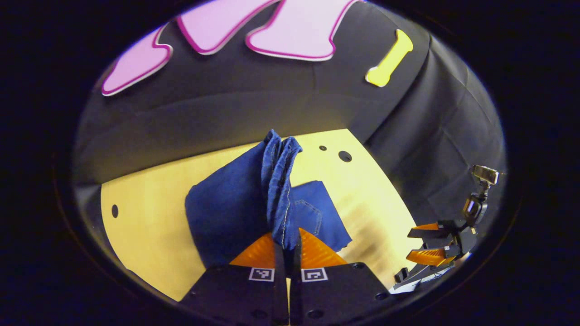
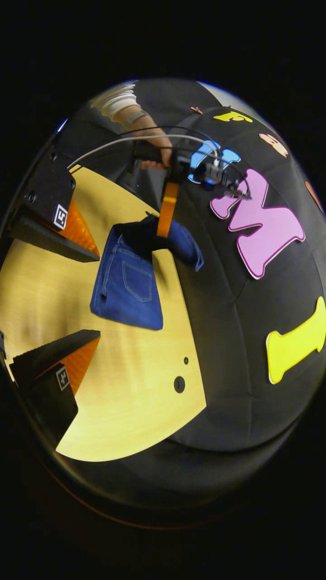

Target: Grasp the waist and the cuffs of the jeans and fold them to make the two legs overlap; first hold the waist and fold one-third of the jeans toward the cuffs, then hold the cuffs and fold the remaining one-third in the same direction to finish folding.

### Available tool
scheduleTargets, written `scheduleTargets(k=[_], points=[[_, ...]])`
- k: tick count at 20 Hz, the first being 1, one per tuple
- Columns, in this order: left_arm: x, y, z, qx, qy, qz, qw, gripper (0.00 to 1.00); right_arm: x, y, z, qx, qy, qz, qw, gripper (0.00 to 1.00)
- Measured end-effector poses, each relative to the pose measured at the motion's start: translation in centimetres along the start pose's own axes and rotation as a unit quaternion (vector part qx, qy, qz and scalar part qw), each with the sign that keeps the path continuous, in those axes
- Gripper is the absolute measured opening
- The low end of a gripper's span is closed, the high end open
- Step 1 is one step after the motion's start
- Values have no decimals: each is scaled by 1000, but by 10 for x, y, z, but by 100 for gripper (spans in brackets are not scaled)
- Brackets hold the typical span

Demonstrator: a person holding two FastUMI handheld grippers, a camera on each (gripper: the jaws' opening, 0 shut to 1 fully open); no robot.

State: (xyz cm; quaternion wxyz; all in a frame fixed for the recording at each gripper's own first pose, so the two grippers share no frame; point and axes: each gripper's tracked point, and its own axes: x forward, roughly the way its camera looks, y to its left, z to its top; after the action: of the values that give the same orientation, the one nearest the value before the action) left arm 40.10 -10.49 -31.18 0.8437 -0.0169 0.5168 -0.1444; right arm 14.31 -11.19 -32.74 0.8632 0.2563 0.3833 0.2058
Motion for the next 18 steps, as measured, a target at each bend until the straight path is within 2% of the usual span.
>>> scheduleTargets(k=[4, 5, 7, 9, 10, 12, 14, 16, 17, 18], points=[[72, -11, -36, 2, 44, 41, 998, 11, -24, -31, -12, 5, 3, -19, 1000, 93], [91, -19, -51, -3, 63, 39, 997, 16, -28, -38, -15, 2, 5, -23, 1000, 93], [100, -36, -72, -25, 88, 23, 996, 46, -37, -48, -19, -8, 8, -26, 1000, 92], [100, -47, -71, -25, 58, 26, 998, 80, -40, -54, -18, -18, 7, -27, 999, 92], [90, -53, -63, -25, 34, 27, 999, 92, -41, -55, -17, -24, 4, -27, 999, 92], [59, -71, -42, -32, -32, 14, 999, 97, -47, -53, -11, -40, -7, -32, 999, 92], [12, -89, -27, -39, -105, 11, 994, 98, -60, -44, 2, -74, -33, -41, 996, 92], [-47, -101, -24, -39, -179, 12, 983, 97, -78, -28, 24, -118, -75, -57, 989, 92], [-77, -108, -27, -33, -212, 19, 977, 93, -89, -16, 37, -136, -100, -63, 984, 92], [-103, -110, -35, -23, -239, 37, 970, 97, -105, 1, 49, -150, -127, -66, 978, 92]])
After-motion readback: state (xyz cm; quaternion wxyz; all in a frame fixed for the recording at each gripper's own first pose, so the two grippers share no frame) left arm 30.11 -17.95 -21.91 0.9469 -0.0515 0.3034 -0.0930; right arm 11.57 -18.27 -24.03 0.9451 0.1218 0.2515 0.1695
